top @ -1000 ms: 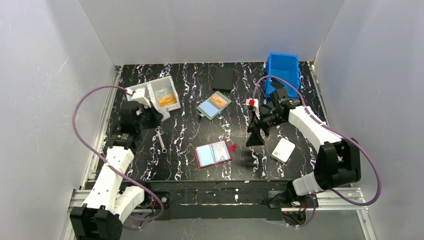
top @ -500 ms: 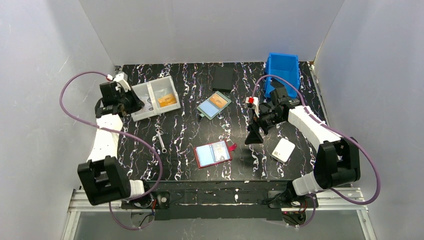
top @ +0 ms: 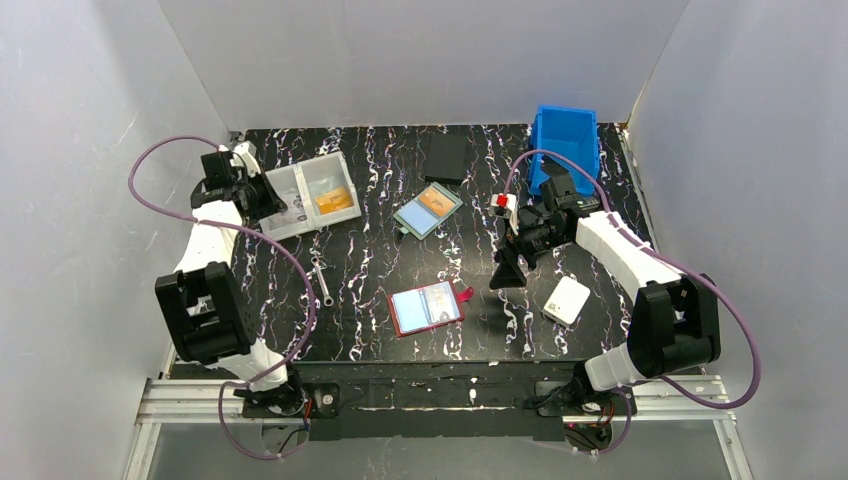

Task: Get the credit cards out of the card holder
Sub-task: Place the credit card in the storage box.

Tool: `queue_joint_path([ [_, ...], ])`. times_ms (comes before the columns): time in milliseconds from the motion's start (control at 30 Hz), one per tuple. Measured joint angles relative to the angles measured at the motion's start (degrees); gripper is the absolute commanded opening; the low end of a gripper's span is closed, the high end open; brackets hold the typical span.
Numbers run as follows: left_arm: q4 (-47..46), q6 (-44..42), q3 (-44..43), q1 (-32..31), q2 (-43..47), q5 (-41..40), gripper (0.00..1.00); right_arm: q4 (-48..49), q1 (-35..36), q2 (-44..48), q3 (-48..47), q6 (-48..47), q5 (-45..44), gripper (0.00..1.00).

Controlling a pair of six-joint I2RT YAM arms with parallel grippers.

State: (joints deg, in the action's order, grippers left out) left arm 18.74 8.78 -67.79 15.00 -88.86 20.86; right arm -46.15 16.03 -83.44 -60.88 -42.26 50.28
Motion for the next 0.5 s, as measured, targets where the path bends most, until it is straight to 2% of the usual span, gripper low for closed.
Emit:
queue_joint_path([
  [500, 6.1, 0.3, -13.4, 0.7, -15.3, 1.1, 0.00, -0.2, 0.0, -0.3, 0.0, -0.2, 0.2, 0.98],
])
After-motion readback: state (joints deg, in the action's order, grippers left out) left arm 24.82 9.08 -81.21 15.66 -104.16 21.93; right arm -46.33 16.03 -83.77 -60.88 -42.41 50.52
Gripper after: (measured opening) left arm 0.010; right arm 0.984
